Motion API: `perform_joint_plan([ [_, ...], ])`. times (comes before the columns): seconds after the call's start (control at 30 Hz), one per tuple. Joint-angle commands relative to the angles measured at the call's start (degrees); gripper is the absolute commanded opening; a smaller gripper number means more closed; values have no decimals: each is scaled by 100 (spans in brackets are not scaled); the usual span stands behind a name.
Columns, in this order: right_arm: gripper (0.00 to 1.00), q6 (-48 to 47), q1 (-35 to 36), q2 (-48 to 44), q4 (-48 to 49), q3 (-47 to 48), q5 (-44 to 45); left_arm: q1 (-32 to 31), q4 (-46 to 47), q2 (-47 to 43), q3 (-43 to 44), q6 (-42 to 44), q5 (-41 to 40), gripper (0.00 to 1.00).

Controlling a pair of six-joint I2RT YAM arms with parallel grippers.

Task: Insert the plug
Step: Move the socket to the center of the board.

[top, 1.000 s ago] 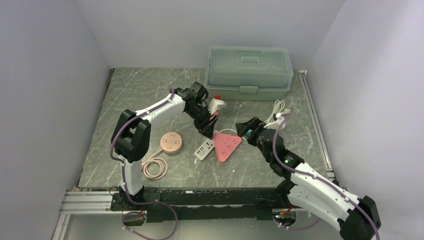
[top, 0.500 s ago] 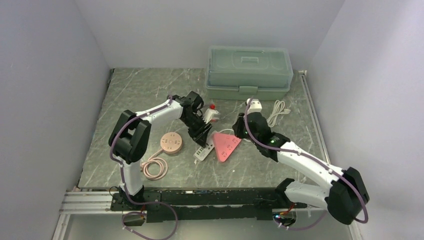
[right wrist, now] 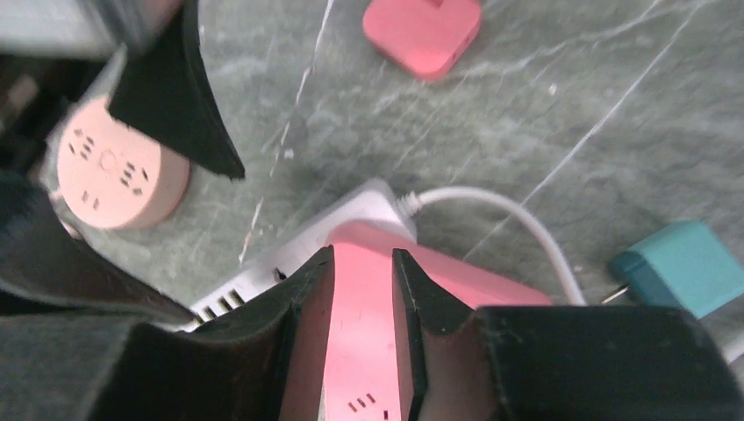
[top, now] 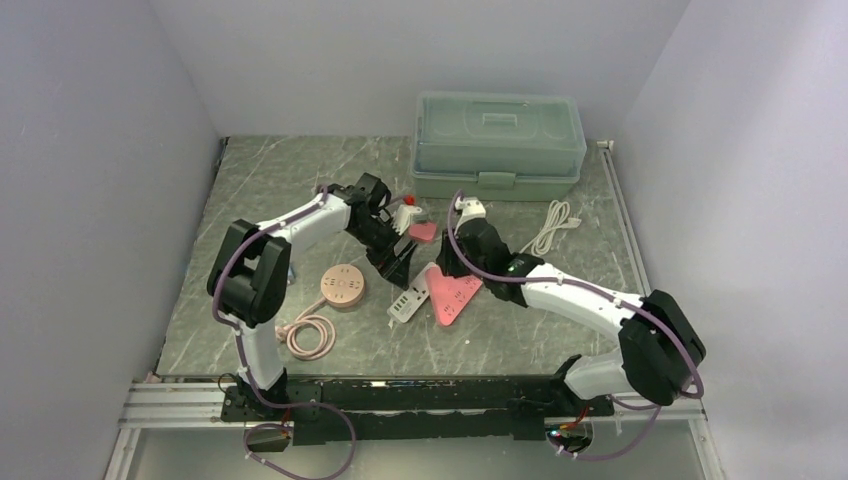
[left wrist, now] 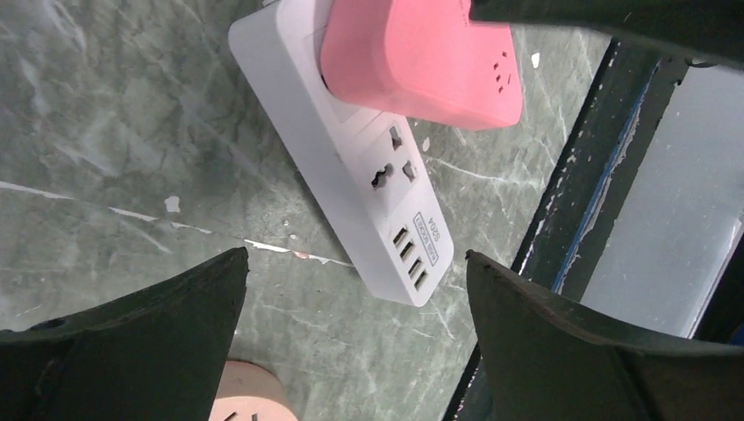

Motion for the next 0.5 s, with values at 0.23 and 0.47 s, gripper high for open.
perform_joint_plan([
  [0.23, 71, 136, -1268, 381, -1095, 929, 817, -763, 313, -338, -506, 377, -438, 100],
  [0.47, 77, 296, -1703, 406, -1217, 720, 865, -1114, 603, -266, -828, 830, -1335, 100],
])
